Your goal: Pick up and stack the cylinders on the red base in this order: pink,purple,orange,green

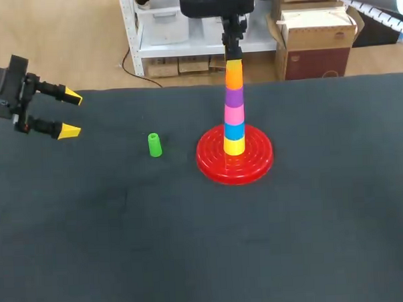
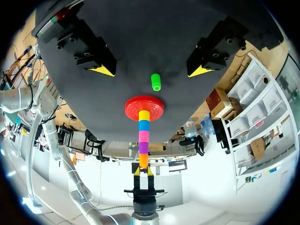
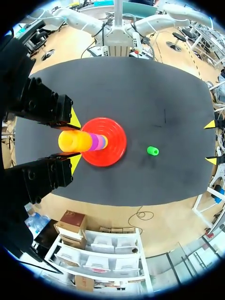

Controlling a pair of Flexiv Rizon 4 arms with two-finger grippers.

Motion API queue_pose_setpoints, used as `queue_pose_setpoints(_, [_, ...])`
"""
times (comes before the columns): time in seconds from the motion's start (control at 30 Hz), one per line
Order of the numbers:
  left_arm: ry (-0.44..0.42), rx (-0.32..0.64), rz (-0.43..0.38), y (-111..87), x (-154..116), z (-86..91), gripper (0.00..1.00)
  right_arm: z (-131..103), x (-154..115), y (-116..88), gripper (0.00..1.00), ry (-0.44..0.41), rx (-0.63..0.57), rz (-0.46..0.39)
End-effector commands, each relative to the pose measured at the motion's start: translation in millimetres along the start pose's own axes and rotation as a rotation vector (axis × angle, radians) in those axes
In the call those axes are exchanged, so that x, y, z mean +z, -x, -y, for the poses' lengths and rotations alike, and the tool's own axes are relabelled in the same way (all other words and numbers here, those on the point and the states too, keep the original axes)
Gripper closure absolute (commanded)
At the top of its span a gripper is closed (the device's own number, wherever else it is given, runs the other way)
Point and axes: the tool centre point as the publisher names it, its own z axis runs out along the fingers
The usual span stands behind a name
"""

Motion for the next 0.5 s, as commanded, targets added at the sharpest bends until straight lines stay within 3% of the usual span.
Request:
queue_pose_setpoints(0.03, [0.002,0.002,0.002,-0.8,-0.2,0.7,0.0,-4.8,14.5,-6.7,1.0,0.002,0.016,0.018])
queue_pose_setpoints(0.17, [0.002,0.002,0.002,-0.8,-0.2,0.7,0.0,-5.0,16.7,-4.4,1.0,0.0,0.021,0.034])
queue_pose_setpoints(0.2, [0.002,0.002,0.002,-0.8,-0.2,0.7,0.0,-4.8,14.0,-1.8,0.64,-0.015,0.017,0.04])
queue_pose_setpoints(0.23, [0.002,0.002,0.002,-0.8,-0.2,0.7,0.0,-4.4,10.6,0.5,0.0,-0.028,0.02,0.044])
queue_pose_setpoints(0.37, [0.002,0.002,0.002,-0.8,-0.2,0.7,0.0,-1.0,-4.2,14.5,0.0,-0.081,0.004,0.051])
queue_pose_setpoints(0.5, [0.002,0.002,0.002,-0.8,-0.2,0.7,0.0,4.1,-10.9,42.6,0.0,-0.115,-0.037,0.086])
